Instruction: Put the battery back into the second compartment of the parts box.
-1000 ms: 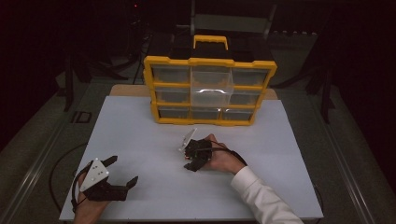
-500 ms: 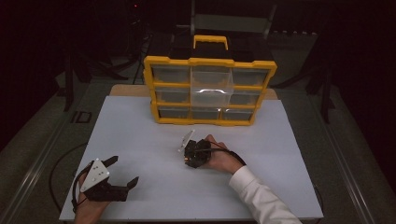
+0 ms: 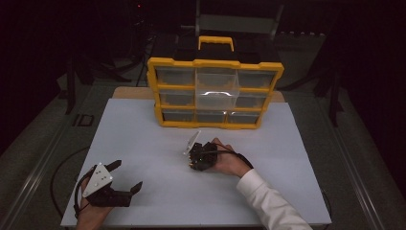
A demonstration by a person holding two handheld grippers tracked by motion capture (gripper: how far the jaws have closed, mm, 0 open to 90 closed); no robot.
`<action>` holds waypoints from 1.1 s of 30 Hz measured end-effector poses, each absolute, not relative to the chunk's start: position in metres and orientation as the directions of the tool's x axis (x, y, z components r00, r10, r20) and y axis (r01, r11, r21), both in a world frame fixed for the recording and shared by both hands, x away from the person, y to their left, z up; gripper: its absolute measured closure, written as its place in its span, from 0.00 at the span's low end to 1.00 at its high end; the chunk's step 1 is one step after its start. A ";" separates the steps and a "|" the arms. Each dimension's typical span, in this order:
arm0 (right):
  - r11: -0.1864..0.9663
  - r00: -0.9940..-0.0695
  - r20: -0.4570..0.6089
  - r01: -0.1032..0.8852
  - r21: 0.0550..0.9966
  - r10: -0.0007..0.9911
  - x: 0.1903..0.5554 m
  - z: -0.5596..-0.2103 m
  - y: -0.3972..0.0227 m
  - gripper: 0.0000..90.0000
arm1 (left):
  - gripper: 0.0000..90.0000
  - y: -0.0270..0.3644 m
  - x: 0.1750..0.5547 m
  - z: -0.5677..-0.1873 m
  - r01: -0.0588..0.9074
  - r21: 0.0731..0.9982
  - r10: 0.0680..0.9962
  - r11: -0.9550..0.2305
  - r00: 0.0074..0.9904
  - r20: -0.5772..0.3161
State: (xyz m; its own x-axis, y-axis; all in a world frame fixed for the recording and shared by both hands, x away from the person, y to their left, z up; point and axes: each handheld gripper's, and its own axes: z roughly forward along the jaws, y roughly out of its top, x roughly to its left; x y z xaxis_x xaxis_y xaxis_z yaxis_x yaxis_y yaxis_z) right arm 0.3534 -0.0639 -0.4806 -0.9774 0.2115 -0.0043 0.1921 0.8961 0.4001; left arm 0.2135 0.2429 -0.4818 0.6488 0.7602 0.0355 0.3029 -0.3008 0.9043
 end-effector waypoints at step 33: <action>0.849 -0.980 0.043 0.192 0.492 0.196 0.359 -0.357 -0.083 0.85 | 0.00 0.243 0.214 -0.482 0.305 0.905 0.757 -0.297 0.653 0.028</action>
